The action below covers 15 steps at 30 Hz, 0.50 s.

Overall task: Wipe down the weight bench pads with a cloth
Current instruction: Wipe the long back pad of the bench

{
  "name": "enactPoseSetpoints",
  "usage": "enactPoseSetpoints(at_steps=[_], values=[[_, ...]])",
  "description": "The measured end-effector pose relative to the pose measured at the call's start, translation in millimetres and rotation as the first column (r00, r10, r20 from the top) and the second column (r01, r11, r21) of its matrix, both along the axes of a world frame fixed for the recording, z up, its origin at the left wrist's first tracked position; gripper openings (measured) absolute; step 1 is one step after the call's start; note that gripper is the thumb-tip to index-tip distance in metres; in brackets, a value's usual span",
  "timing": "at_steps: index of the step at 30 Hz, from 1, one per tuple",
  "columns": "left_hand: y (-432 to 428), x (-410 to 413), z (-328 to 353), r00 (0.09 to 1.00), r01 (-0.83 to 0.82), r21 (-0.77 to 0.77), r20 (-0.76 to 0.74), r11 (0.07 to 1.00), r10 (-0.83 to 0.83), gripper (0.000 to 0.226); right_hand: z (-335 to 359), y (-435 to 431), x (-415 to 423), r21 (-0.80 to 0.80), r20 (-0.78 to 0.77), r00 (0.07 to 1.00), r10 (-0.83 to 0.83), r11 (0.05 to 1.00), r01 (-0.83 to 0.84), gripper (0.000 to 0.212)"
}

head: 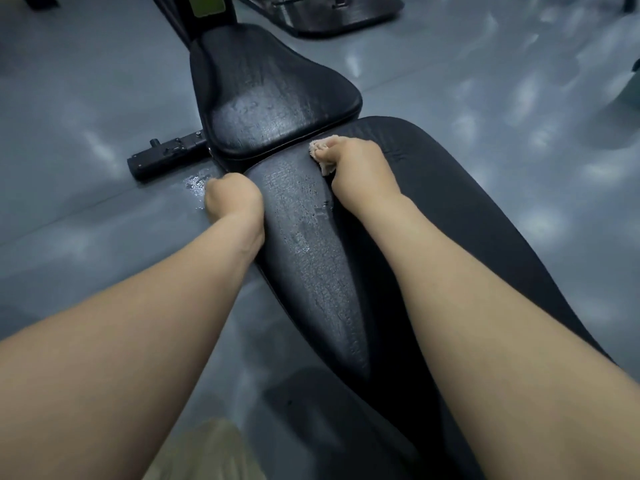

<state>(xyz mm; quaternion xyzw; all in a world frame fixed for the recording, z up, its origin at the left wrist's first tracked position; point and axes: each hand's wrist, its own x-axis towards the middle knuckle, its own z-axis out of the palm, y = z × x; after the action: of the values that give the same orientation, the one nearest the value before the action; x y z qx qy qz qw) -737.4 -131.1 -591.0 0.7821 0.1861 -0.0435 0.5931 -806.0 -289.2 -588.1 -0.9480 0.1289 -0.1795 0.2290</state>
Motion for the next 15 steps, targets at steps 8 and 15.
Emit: enactPoseSetpoints(at_steps=[8, 15], values=[[-7, 2, 0, 0.999, -0.045, 0.268, 0.027, 0.962, 0.039, 0.041, -11, -64, -15, -0.113, -0.017, 0.970, -0.243, 0.964, 0.240, 0.040], [-7, 8, -3, 0.999, 0.030, 0.300, -0.027, 0.953, -0.023, 0.053, -8, -19, -4, -0.155, 0.054, 0.991, 0.121, 0.982, -0.111, 0.049]])
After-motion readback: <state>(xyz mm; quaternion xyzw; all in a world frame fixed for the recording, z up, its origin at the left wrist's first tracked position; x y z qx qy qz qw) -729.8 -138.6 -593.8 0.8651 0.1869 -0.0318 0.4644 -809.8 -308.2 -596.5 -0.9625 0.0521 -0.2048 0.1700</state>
